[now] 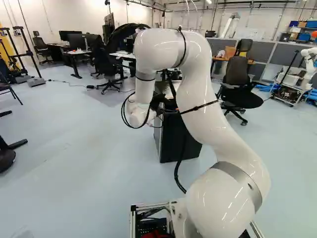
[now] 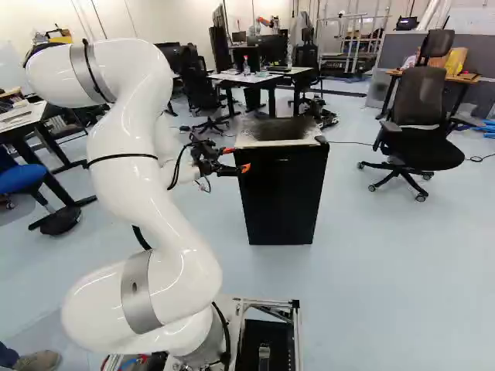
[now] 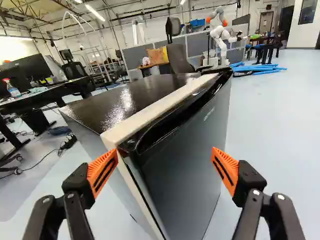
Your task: Grab a drink from the fridge
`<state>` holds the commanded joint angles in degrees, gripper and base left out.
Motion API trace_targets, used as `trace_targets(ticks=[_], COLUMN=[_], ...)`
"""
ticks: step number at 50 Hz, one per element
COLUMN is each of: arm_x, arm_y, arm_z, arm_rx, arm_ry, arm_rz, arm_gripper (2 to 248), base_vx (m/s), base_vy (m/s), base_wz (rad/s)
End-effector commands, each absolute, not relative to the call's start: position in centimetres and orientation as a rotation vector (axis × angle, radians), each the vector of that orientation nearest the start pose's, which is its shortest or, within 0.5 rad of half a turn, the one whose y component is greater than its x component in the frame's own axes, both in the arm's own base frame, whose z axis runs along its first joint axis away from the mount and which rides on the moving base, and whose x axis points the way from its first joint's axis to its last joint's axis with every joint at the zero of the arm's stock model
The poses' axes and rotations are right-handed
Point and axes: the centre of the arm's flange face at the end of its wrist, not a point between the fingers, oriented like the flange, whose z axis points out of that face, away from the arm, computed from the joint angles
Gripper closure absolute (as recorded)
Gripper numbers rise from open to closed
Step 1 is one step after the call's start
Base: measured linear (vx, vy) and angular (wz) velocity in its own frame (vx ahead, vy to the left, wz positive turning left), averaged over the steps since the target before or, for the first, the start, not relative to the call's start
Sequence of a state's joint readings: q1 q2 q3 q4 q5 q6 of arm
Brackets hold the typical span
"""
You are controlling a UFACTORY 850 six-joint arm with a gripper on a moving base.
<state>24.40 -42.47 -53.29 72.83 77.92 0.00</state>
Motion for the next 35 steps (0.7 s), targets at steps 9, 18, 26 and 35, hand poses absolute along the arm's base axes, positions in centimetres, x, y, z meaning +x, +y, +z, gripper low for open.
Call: trace_targets(ticks=[9,18,26,35], arm_x=[50.9,50.9,50.6,50.1], arm_y=[13.2,12.5,12.0,11.7], arm_z=[24.8,24.8,24.8,24.9], arm_rx=[-2.416,-2.419,-2.426,-2.437], arm_ry=[1.33,1.346,1.353,1.352], arm_rz=[-2.246,-2.247,-2.246,-2.244], arm_gripper=[3,3,3,3], base_vx=[0.0,0.0,0.001,0.0], base_vy=[0.0,0.0,-0.004,0.0], base_wz=[0.0,0.0,-0.008,0.0])
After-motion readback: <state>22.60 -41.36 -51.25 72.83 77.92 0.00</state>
